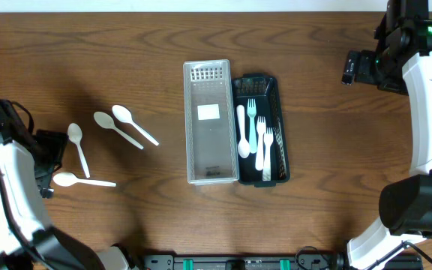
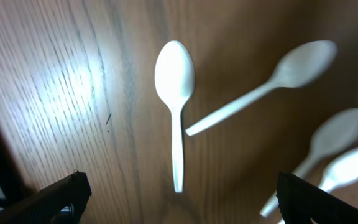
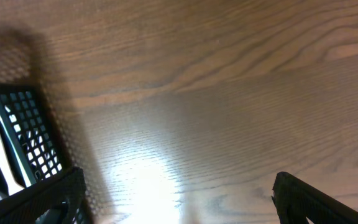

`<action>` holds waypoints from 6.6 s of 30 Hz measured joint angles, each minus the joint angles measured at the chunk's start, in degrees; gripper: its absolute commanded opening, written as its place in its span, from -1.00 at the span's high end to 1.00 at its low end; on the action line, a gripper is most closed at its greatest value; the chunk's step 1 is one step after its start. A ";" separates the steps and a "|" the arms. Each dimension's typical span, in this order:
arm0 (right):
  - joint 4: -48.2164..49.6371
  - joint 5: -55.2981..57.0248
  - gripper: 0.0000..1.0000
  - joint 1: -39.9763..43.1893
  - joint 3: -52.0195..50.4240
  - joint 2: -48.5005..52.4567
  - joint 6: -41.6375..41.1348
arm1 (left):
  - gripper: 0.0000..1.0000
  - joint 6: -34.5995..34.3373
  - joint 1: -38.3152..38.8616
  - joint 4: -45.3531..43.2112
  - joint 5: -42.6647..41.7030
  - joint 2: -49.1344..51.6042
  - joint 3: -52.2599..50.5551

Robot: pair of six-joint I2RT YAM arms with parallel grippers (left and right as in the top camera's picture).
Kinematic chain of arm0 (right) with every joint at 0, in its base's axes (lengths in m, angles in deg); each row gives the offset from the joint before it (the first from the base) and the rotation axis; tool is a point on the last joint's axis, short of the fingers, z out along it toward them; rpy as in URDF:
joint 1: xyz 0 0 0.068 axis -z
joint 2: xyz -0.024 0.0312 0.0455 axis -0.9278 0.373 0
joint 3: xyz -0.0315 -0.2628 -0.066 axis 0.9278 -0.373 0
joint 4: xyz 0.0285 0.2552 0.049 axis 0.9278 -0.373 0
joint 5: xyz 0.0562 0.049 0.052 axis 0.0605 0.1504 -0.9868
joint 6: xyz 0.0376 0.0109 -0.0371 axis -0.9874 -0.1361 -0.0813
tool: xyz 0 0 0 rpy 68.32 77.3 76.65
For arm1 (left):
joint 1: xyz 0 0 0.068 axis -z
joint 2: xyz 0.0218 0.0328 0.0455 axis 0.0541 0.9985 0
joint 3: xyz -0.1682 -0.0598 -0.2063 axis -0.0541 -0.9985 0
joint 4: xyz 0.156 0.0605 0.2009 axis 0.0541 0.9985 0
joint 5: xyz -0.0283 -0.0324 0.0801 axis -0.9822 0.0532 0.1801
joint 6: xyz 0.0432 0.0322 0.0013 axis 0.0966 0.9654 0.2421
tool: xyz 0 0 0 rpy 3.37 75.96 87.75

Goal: Pack container
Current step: 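Raise the right arm away and move the left gripper to the spoons, then grasp a white spoon by its handle with the left gripper, then carry the spoon into the clear basket and release it, then move the left gripper back and grasp another white spoon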

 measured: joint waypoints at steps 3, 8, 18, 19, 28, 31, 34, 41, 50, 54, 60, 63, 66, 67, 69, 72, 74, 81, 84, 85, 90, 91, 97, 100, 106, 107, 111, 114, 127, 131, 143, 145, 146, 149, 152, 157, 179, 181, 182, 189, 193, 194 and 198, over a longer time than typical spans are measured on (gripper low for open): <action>-0.59 -0.02 -0.98 0.00 0.00 0.00 0.02 | -0.96 -0.52 -0.31 -2.03 -0.61 4.09 -1.18; -1.25 -0.02 -0.98 0.00 -0.02 0.00 0.04 | -0.96 -0.81 -0.35 -9.94 -1.29 7.56 -5.77; -1.42 -0.02 -0.98 0.00 -0.04 0.00 0.04 | -0.96 0.17 -0.35 -21.59 -1.53 8.63 -17.66; -1.42 -0.02 -0.98 0.00 -0.04 0.00 0.04 | -0.96 0.33 -0.35 -21.79 -1.55 8.63 -17.90; -1.66 -0.02 -0.99 0.00 -0.04 0.00 0.04 | -0.97 0.81 -0.35 -22.64 -1.18 8.63 -17.99; -1.95 -0.02 -0.98 0.00 -0.04 0.00 0.04 | -0.97 0.83 -0.35 -23.02 -1.01 8.63 -17.99; -2.03 -0.02 -0.99 0.00 -0.04 0.00 0.04 | -0.97 0.81 -0.35 -23.17 -1.01 8.63 -17.99; -2.21 -0.02 -0.99 0.00 -0.04 0.00 0.04 | -0.98 0.28 -0.35 -23.12 -0.44 8.63 -17.99; -2.40 -0.02 -0.99 0.00 -0.04 0.00 0.20 | -0.98 -1.81 -0.35 -22.91 0.50 8.63 -17.99; -2.40 -0.02 -0.99 0.00 -0.04 0.00 0.20 | -1.00 -2.29 -0.35 -22.91 0.72 8.63 -18.01; -2.56 -0.02 -0.98 0.00 -0.04 0.00 0.20 | -1.00 -3.72 -0.35 -23.06 1.38 8.48 -19.37; -2.71 -0.02 -0.99 0.00 -0.04 0.00 0.22 | -0.99 -4.13 -0.35 -23.21 1.75 8.28 -19.65; -2.73 -0.02 -0.98 0.00 -0.04 0.00 0.22 | -1.00 -4.55 -0.35 -23.30 2.60 8.17 -20.06; -2.73 -0.02 -0.98 0.00 -0.04 0.00 0.22 | -0.99 -4.63 -0.37 -23.34 2.89 8.15 -20.15; -2.82 -0.02 -0.99 0.00 -0.04 0.00 0.22 | -1.00 -4.63 -0.39 -23.41 3.06 8.11 -20.15; -2.82 -0.02 -0.98 0.00 -0.04 0.00 0.22 | -1.00 -4.63 -0.39 -23.43 3.06 8.11 -20.15; -2.84 -0.02 -0.99 0.00 -0.04 0.00 0.22 | -1.00 -4.63 -0.39 -23.43 3.06 8.11 -20.15; -2.82 -0.02 -0.98 0.00 -0.04 0.00 0.22 | -0.40 -4.66 -0.39 -23.76 3.28 8.11 -20.26; -2.82 -0.02 -0.99 0.00 -0.04 0.00 0.22 | -0.13 -4.85 -0.39 -23.87 3.34 8.11 -20.33; -2.82 -0.02 -0.98 0.00 -0.04 0.00 0.22 | -0.01 -4.68 -0.39 -23.85 3.41 8.11 -20.33; -2.84 -0.02 -0.98 0.00 -0.04 0.00 0.22 | 0.35 -4.76 -0.39 -23.71 3.76 8.11 -20.41; -2.82 -0.02 -0.98 0.00 -0.04 0.00 0.22 | 0.40 -4.81 -0.39 -23.69 3.76 8.11 -20.44; -2.82 -0.02 -0.98 0.00 -0.04 0.00 0.22 | 0.60 -4.81 -0.39 -23.67 4.17 8.11 -20.50; -2.82 -0.02 -0.98 0.00 -0.04 0.00 0.22 | 0.63 -4.79 -0.39 -23.67 4.20 8.11 -20.52; -2.73 -0.02 -0.98 0.00 -0.04 0.00 0.22 | 0.77 -4.24 -0.39 -23.43 4.17 8.11 -20.52; -2.64 -0.02 -0.98 0.00 -0.04 0.00 0.22 | 0.80 -3.93 -0.39 -23.28 4.17 8.11 -20.52; -2.43 -0.02 -0.99 0.00 -0.04 0.00 0.22 | 0.88 -1.60 -0.39 -20.41 4.20 7.23 -20.46; -2.29 -0.02 -0.99 0.00 -0.04 0.00 0.22 | 0.88 0.46 0.22 -16.17 4.15 4.11 -19.26; -2.51 -0.02 -0.99 0.00 -0.15 0.00 0.22 | 0.88 12.39 26.16 3.80 3.48 -13.16 6.91; -2.89 -0.02 -0.99 0.00 -0.17 0.00 0.22 | 0.88 15.02 38.53 3.72 3.13 -13.05 14.51; -3.32 -0.02 -0.99 0.00 -0.22 0.00 0.22 | 0.88 26.91 62.64 -7.69 2.86 1.03 17.59; -3.32 -0.02 -0.98 0.00 -0.22 0.00 0.22 | 0.88 28.72 63.76 -8.13 2.84 5.14 17.59; -3.34 -0.02 -0.99 0.00 -0.22 0.00 0.22 | 0.88 29.31 63.95 -8.13 2.84 6.84 17.59; -3.41 -0.02 -0.99 0.00 -0.22 0.00 0.22 | 0.88 30.49 64.02 -8.15 2.84 12.00 17.57; -3.52 -0.02 -0.99 0.00 -0.22 0.00 0.22 | 0.88 31.28 64.02 -8.13 2.84 16.13 17.57; -3.54 -0.02 -0.98 0.00 -0.22 0.00 0.22 | 0.44 31.82 64.02 -8.13 2.84 19.54 17.57; -4.85 -0.02 -0.98 0.00 -0.22 0.00 1.66 | -0.34 27.80 54.71 -8.44 10.19 -3.65 17.59; -5.66 -0.02 -0.98 0.00 -0.22 0.00 1.73 | -0.34 25.16 48.46 -8.02 11.04 -7.58 17.81; -5.92 -0.02 -0.99 0.00 -0.22 0.00 1.75 | -0.34 23.39 44.52 -7.56 11.50 -9.05 18.01; -6.45 -0.02 -0.99 0.00 -0.22 0.00 1.75 | -0.62 8.68 24.63 -3.91 13.16 -6.88 17.09; -6.23 -0.02 -0.98 0.00 -0.22 0.00 1.75 | -0.64 2.71 19.85 -3.45 13.35 -0.76 15.13; -6.23 -0.02 -0.98 0.00 -0.22 0.00 1.75 | -0.64 1.36 19.17 -3.41 13.29 1.29 14.75; -6.21 -0.02 -0.98 0.00 -0.22 0.00 1.75 | -0.66 -3.21 17.49 -3.72 11.39 10.43 14.05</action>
